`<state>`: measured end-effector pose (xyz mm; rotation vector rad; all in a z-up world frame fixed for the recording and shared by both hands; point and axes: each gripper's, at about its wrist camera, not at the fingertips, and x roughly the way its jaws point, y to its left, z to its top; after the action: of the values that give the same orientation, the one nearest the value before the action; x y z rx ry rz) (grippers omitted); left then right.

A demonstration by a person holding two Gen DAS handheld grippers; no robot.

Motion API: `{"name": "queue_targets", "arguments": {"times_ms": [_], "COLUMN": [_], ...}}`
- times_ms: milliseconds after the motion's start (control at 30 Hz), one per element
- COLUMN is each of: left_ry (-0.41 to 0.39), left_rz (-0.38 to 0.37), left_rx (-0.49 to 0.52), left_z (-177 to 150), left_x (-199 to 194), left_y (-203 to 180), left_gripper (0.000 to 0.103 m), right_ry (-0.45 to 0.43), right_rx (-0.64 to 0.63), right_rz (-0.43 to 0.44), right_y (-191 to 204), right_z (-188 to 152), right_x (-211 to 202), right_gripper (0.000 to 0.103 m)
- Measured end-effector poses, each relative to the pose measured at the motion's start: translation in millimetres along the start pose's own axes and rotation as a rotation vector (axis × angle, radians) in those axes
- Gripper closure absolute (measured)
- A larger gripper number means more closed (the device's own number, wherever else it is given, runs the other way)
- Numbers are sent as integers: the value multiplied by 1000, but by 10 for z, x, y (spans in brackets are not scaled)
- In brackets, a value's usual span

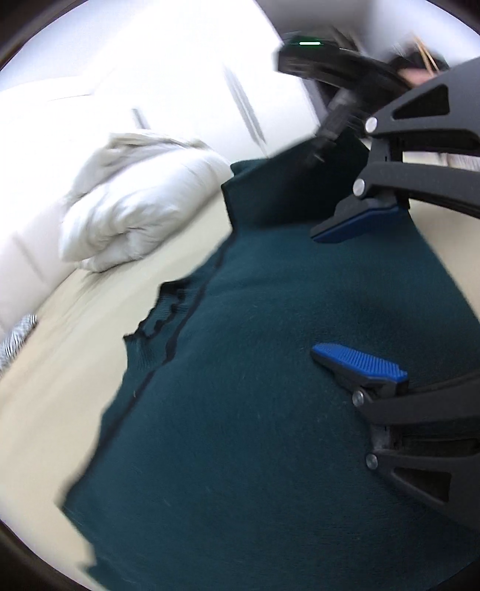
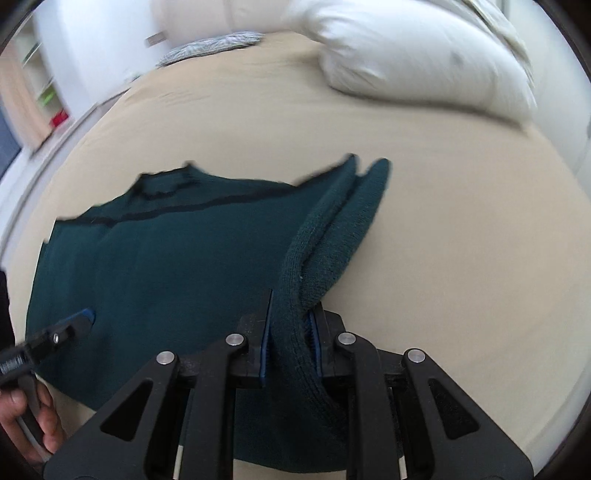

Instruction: Fold small clothes

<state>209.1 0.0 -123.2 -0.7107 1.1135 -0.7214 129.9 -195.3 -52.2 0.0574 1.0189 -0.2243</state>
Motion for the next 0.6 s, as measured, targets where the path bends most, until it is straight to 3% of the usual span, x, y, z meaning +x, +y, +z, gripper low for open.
{"name": "queue_targets", "arguments": {"times_ms": [100,167,367,600], "left_ry": [-40,-50,-51,72], "left_rz": [-132,-190,-264,-147], "left_rx": [-143,-205,-267,-210], "left_z": [83,106,160,359], "left_x": [-127,-170,-119,248], "left_y": [233,325,290,-62], "left_gripper": [37,36,16,13], "right_ry": [-51,-40,-34,-105], "right_rx": [-372,-546,-621,-641], "right_rz": [-54,-63,-47,-68], "right_y": [910,1340,1575,1600], "right_z": [-22,-132,-324,-433], "right_x": [-162,-105,-10,-106], "right_gripper": [88,88,88,88]}}
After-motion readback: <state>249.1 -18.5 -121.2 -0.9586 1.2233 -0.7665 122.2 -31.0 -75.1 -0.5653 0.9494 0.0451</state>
